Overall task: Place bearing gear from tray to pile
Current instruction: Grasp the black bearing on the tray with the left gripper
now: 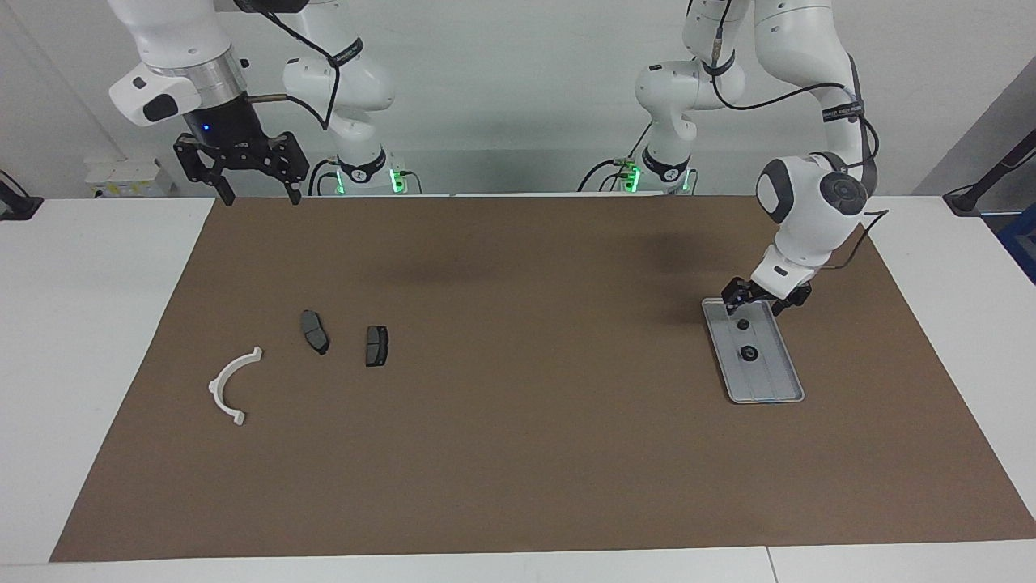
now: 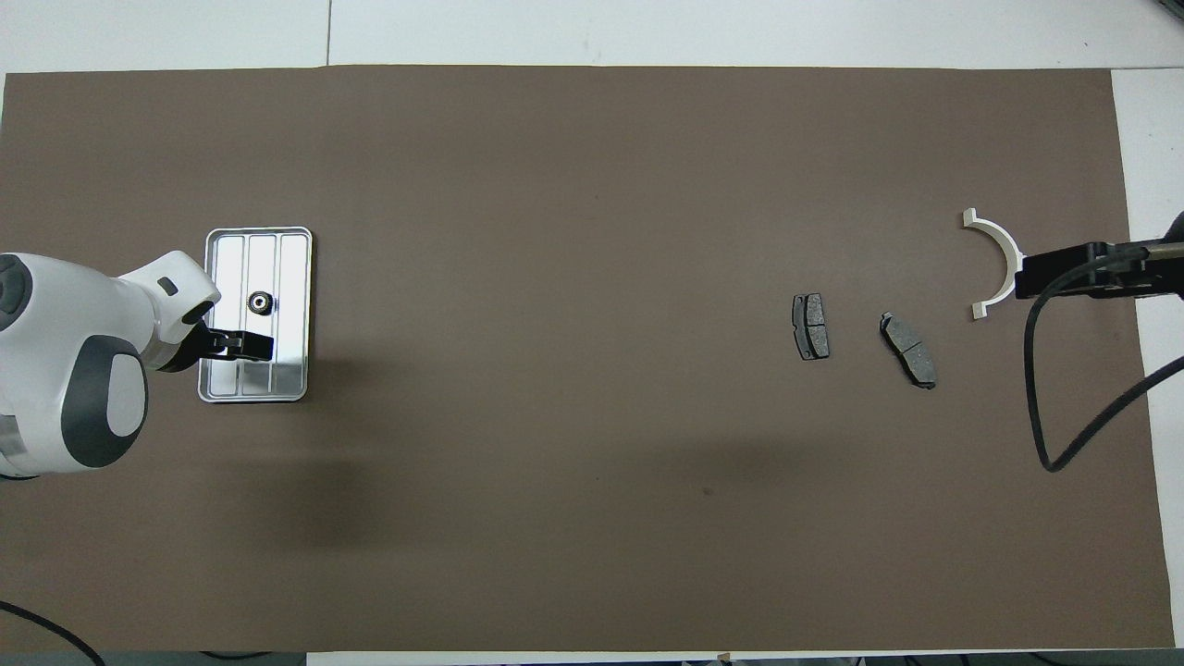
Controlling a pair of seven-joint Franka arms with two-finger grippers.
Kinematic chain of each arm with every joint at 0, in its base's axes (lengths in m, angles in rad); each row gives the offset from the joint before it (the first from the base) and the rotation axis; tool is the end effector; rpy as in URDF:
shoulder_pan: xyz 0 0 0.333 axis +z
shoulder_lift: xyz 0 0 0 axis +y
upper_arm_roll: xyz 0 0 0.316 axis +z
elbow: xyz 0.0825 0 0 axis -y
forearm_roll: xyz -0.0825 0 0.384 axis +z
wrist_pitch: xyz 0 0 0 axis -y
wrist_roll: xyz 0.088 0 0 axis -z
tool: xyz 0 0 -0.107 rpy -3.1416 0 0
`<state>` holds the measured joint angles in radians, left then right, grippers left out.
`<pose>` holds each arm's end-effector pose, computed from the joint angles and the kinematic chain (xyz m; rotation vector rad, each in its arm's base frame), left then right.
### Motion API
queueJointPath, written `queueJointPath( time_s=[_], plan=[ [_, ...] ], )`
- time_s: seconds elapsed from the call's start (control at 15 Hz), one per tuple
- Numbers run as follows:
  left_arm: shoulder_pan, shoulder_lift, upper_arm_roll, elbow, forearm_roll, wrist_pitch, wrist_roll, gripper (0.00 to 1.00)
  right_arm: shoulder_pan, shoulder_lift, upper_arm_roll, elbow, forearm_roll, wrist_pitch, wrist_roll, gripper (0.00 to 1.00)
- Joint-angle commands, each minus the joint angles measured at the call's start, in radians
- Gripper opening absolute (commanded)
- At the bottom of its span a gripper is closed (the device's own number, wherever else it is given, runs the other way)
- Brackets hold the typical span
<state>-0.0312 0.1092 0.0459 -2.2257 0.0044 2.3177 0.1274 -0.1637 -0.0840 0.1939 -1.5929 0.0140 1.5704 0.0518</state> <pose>0.5369 0.0079 0.3236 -3.1292 0.1816 0.0276 0.5283 0.0224 0.6586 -3.1397 0.0335 -0.0942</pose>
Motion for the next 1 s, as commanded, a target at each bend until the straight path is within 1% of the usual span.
queueJointPath(
  time_s=[0.0, 0.27, 0.4, 0.6, 0.67, 0.74, 0.87, 0.94],
  plan=[
    [0.001, 0.035, 0.0, -0.011, 0.012, 0.043, 0.011, 1.0, -0.007, -0.016, -0.005, -0.009, 0.012, 0.01, 0.006, 1.0],
    [-0.003, 0.041, -0.001, -0.019, 0.012, 0.049, 0.012, 1.0, -0.007, -0.016, -0.005, -0.009, 0.011, 0.011, 0.01, 1.0],
    [-0.007, 0.043, -0.001, -0.022, 0.012, 0.049, 0.011, 0.98, -0.007, -0.016, -0.005, -0.007, 0.011, 0.011, 0.013, 1.0],
    [-0.009, 0.046, -0.001, -0.025, 0.012, 0.055, 0.012, 0.9, -0.013, -0.016, -0.017, -0.001, 0.011, 0.011, 0.005, 1.0],
    [-0.009, 0.052, -0.001, -0.025, 0.012, 0.058, 0.012, 0.84, -0.013, -0.014, -0.018, -0.002, 0.011, 0.011, 0.005, 1.0],
    [-0.009, 0.053, -0.001, -0.025, 0.012, 0.06, 0.012, 0.74, -0.013, -0.016, -0.018, -0.002, 0.011, 0.011, 0.006, 1.0],
    [-0.009, 0.056, -0.001, -0.025, 0.012, 0.068, 0.011, 0.58, -0.008, -0.016, -0.018, -0.002, 0.011, 0.011, 0.008, 1.0],
    [-0.009, 0.058, -0.001, -0.025, 0.012, 0.066, 0.011, 0.42, -0.008, -0.016, -0.016, -0.002, 0.011, 0.011, 0.005, 1.0]
  ],
)
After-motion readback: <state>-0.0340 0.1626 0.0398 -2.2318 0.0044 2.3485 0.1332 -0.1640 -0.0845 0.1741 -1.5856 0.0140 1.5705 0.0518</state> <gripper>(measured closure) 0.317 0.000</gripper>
